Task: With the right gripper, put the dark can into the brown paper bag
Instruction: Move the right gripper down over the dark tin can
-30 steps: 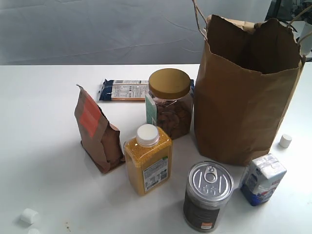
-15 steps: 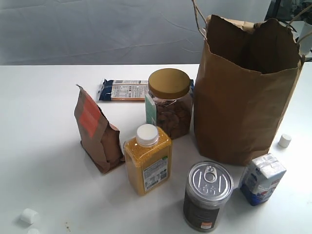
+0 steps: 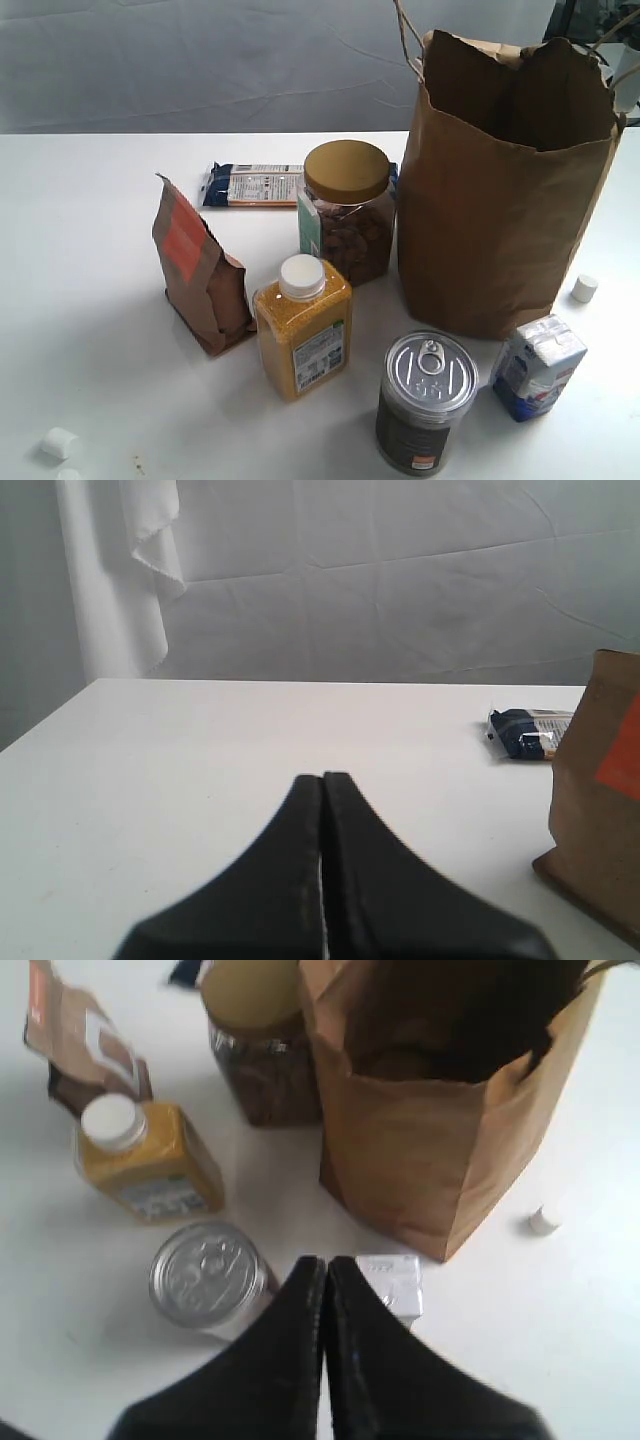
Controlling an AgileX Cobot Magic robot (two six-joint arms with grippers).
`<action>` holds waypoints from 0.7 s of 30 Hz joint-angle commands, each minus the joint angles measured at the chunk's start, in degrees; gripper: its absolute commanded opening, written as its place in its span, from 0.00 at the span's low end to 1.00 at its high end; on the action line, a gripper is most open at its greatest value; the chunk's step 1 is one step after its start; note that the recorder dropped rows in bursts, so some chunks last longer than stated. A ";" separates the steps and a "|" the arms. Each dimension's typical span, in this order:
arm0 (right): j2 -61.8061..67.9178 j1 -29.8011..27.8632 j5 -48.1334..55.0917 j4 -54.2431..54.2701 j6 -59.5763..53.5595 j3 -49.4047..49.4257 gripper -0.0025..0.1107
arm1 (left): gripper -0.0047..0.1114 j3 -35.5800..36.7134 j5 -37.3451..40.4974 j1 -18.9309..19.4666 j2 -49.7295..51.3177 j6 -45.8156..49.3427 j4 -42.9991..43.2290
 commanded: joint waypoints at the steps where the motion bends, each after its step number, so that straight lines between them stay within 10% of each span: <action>1: 9.90 10.89 3.22 -5.49 5.96 -3.99 0.02 | 0.04 0.20 -0.30 -0.32 -0.20 -0.20 0.15; 6: 18.92 16.95 3.22 -5.32 10.17 -5.52 0.29 | 0.04 0.20 -0.30 -0.32 -0.20 -0.20 0.15; 11: 25.31 18.11 3.22 -4.85 14.68 -5.52 0.91 | 0.04 0.20 -0.30 -0.32 -0.20 -0.20 0.15; 21: 34.69 18.11 3.22 -2.35 17.73 -5.52 0.95 | 0.04 0.20 -0.30 -0.32 -0.20 -0.20 0.15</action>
